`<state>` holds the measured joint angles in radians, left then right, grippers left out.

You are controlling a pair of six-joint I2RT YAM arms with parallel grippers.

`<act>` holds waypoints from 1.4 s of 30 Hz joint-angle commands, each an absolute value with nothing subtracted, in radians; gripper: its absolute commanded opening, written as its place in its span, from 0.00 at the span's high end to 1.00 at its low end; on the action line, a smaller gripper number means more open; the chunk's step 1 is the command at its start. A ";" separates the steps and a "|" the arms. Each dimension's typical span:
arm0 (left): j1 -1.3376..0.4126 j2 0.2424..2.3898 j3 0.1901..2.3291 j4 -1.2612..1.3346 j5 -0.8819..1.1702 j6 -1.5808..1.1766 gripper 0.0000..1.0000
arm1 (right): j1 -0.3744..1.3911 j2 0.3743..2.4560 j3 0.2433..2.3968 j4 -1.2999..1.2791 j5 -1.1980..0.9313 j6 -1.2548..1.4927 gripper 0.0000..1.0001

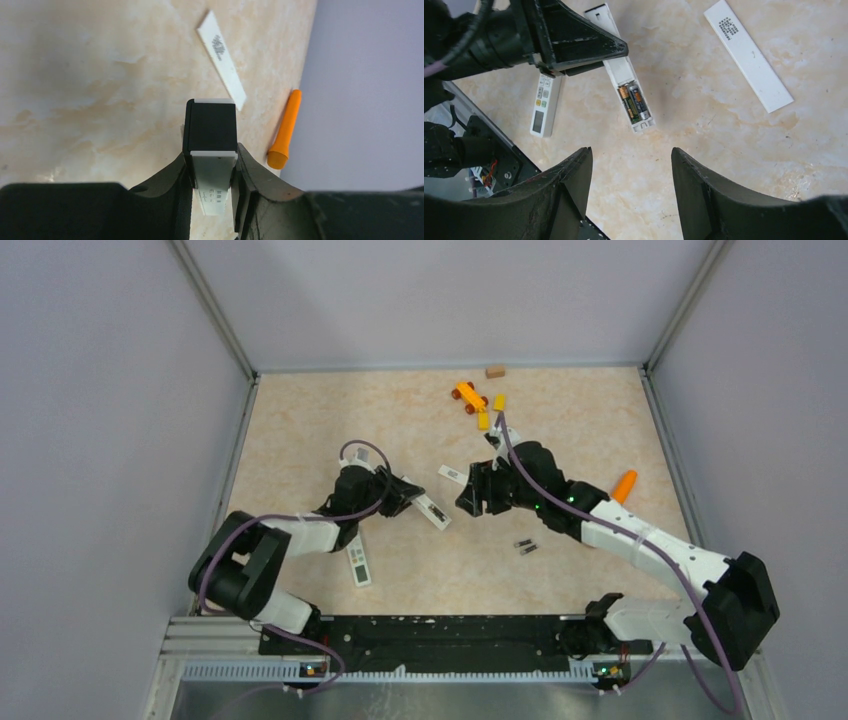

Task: Load the batteries into the remote control
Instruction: Place the remote control at the center of the board.

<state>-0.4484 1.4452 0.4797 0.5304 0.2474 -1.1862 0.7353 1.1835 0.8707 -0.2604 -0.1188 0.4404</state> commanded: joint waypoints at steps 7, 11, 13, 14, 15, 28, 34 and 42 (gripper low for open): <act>-0.444 1.665 0.516 0.786 0.225 -1.224 0.92 | 0.726 1.062 0.854 -0.363 -0.050 0.567 0.40; -0.444 1.636 0.477 0.752 0.167 -1.202 0.82 | 0.726 1.005 0.809 -0.342 -0.071 0.609 0.40; -0.446 1.597 0.455 0.701 0.128 -1.175 0.77 | 0.726 0.997 0.803 -0.351 -0.071 0.619 0.40; -0.447 1.576 0.447 0.675 0.114 -1.159 0.72 | 0.726 0.999 0.808 -0.363 -0.061 0.622 0.40; -0.448 1.558 0.437 0.654 0.104 -1.144 0.68 | 0.726 1.006 0.814 -0.378 -0.053 0.621 0.40; -0.446 1.495 0.315 0.653 0.077 -1.126 0.48 | 0.724 1.135 0.924 -0.384 -0.019 0.544 0.39; -0.446 1.422 0.286 0.625 0.048 -1.095 0.47 | 0.723 1.294 0.950 -0.287 -0.089 0.439 0.39; -0.387 1.298 0.459 0.269 0.012 -0.981 0.38 | 0.722 1.679 1.221 -0.271 -0.169 0.131 0.50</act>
